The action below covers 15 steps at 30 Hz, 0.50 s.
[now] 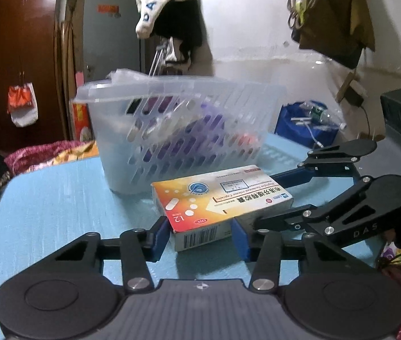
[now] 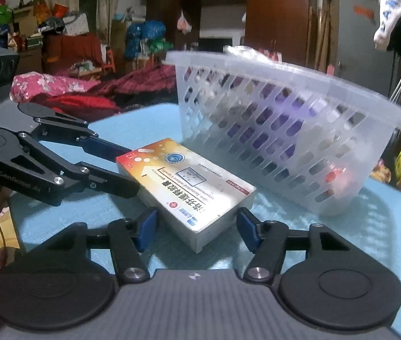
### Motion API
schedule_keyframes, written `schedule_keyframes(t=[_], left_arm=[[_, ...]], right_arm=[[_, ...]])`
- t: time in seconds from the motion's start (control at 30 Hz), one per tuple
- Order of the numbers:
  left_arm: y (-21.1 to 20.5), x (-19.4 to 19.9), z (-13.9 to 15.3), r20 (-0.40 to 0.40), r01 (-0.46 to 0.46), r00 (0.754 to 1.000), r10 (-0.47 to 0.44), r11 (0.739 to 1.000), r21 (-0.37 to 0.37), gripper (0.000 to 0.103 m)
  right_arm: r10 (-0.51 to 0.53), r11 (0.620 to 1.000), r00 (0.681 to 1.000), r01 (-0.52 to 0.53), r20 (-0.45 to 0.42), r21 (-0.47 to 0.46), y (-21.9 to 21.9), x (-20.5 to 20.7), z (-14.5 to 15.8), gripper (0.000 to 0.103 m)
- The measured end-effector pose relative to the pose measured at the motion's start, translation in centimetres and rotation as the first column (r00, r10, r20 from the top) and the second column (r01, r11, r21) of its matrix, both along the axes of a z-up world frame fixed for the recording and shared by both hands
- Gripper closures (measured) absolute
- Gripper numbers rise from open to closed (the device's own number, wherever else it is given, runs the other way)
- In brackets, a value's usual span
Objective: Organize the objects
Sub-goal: 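Close the left gripper on the white-orange medicine box, then lift the medicine box with the left gripper and drop it into the basket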
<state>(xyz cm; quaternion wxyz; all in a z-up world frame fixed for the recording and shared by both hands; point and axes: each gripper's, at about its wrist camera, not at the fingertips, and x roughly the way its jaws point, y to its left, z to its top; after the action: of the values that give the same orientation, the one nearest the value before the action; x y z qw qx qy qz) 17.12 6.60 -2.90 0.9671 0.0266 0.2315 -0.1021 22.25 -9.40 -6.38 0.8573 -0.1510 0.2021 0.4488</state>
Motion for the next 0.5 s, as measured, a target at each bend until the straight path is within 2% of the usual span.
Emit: schedule_keyframes(t=[0.2,0.5], left_arm=[[-1.8,-2.5,1.2,0.119,0.012,0.993,-0.015,0.999,0.033,0.056],[-5.2,-6.6,4.3,0.306,0.011,0.951,-0.046,0.993,0.115,0.059]], right_arm=[[-0.016,0.999,0.994,0.011,0.106,0.045,-2.1,-2.1,0.7,0.044],[-0.043,0.991,0.968,0.009,0.249,0.136,-5.6,-5.5,4.0,0.046]])
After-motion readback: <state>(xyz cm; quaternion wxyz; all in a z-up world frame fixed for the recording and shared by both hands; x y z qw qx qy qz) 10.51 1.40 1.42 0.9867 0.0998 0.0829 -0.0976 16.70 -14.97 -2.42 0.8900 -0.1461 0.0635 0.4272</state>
